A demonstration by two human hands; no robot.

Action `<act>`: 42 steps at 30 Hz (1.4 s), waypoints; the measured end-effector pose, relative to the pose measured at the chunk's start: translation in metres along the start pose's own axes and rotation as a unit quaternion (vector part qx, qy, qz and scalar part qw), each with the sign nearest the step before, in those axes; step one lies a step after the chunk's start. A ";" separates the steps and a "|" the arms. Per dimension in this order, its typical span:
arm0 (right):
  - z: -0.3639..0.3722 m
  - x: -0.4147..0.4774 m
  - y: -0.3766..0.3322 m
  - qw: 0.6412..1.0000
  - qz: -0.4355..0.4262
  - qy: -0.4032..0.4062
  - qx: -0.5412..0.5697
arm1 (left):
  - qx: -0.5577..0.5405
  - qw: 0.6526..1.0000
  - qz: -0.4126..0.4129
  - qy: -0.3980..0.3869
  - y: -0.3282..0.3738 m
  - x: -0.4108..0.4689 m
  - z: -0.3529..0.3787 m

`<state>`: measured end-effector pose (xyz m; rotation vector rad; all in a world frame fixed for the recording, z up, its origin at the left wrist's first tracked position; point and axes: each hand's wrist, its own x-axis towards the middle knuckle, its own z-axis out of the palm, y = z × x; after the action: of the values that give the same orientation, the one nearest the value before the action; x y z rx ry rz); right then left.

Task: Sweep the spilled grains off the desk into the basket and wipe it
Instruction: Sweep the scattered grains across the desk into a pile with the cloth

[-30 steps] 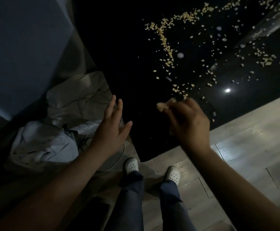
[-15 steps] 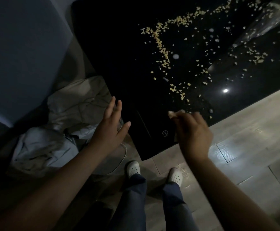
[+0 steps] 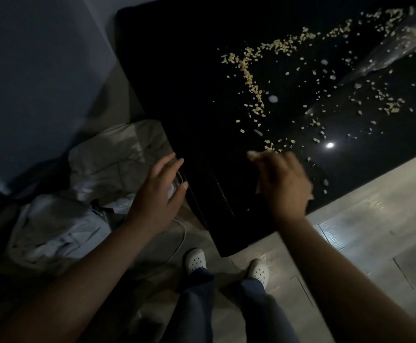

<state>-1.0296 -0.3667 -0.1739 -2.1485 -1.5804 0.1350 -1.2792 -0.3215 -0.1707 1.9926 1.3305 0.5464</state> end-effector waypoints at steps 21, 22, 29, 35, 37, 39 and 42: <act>-0.027 0.039 -0.010 0.989 -0.090 0.004 0.117 | 0.098 0.993 -0.063 0.012 0.039 0.043 0.012; -0.019 0.043 -0.021 0.988 -0.094 -0.010 0.119 | 0.102 0.992 -0.069 0.014 0.039 0.045 0.012; 0.011 0.074 -0.009 0.986 -0.122 -0.078 0.086 | 0.132 0.986 -0.095 0.028 0.042 0.055 0.012; -0.023 0.104 0.021 0.990 -0.027 -0.014 0.135 | 0.145 0.983 -0.103 0.047 0.045 0.069 0.017; -0.023 0.100 -0.006 0.984 -0.061 -0.017 0.169 | 0.136 0.983 -0.116 0.049 0.044 0.075 0.014; -0.011 0.098 -0.035 0.981 -0.087 -0.032 0.172 | 0.134 0.982 -0.120 0.053 0.039 0.083 0.009; 0.021 0.105 -0.062 0.980 -0.099 -0.056 0.162 | 0.134 0.984 -0.108 0.055 0.030 0.096 -0.002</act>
<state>-1.0559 -0.2490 -0.1458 -1.7519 -1.6942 0.4249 -1.2237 -0.2406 -0.1500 2.0158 1.7410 0.3965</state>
